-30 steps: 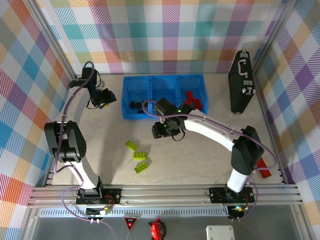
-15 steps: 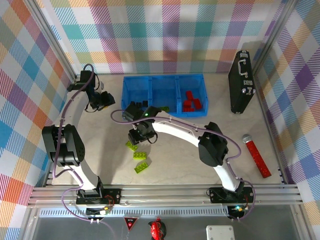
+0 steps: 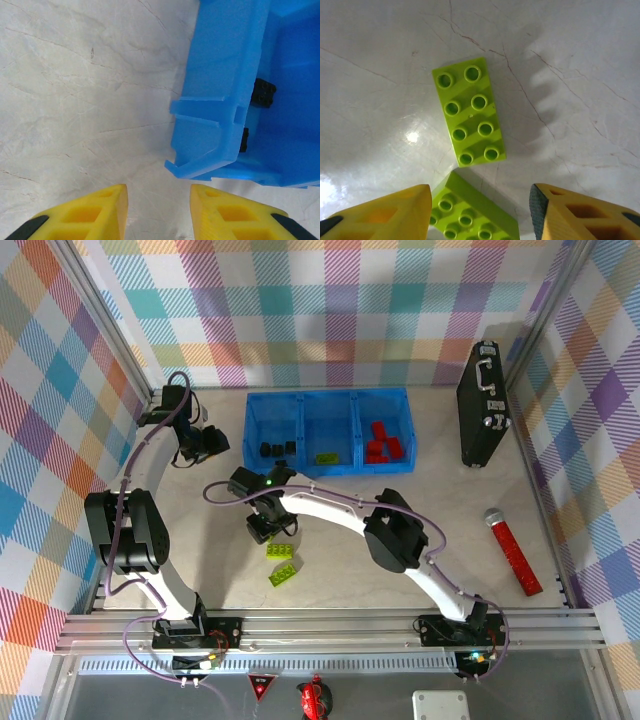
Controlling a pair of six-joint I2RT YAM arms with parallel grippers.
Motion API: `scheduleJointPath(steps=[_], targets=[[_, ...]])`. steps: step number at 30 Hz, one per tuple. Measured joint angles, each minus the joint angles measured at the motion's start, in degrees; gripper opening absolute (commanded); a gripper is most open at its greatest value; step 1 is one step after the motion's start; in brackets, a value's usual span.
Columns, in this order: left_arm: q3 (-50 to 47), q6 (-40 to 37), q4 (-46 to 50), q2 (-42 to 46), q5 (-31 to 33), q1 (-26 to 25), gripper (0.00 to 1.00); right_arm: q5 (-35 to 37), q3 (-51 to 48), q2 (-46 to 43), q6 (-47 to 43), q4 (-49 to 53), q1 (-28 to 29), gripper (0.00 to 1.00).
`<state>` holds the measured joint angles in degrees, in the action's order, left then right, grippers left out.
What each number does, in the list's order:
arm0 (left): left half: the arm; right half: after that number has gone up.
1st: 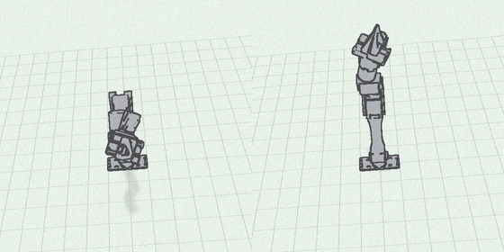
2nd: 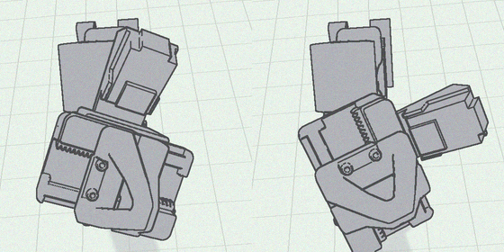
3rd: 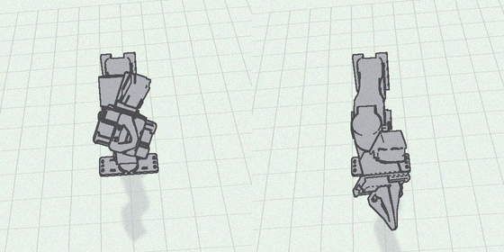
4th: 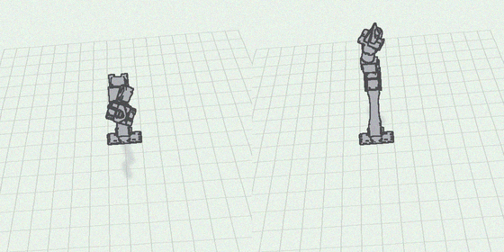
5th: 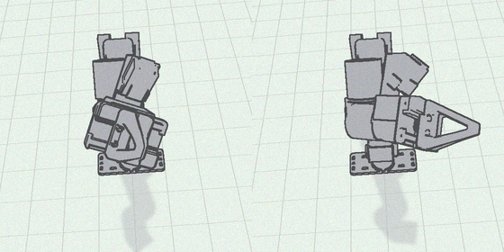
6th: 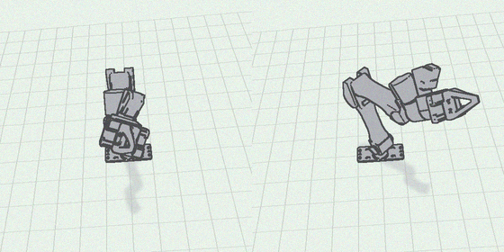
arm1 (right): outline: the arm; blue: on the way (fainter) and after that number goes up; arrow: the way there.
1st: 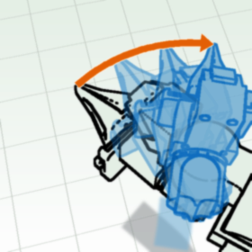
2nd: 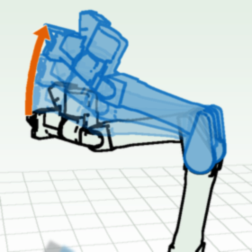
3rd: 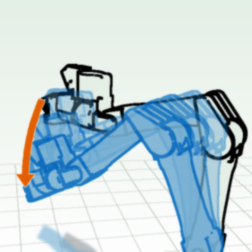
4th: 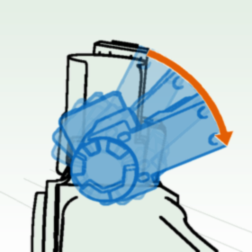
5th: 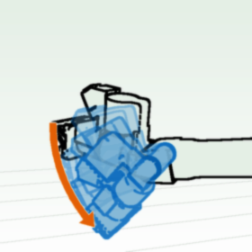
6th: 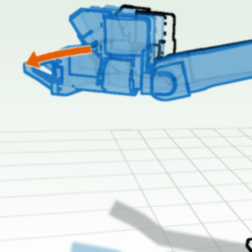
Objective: Sort the legos into containers by color
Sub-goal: Pick up the lego from the center of the table.
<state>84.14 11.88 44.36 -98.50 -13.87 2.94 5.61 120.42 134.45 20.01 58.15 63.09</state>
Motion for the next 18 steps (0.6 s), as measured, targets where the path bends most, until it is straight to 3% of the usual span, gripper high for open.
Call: scheduleJointPath(steps=[18], targets=[[0.0,0.04,-0.26,0.0,-0.2,0.0,0.37,0.85,3.45,6.21,-1.66,-0.2,0.0,0.54]])
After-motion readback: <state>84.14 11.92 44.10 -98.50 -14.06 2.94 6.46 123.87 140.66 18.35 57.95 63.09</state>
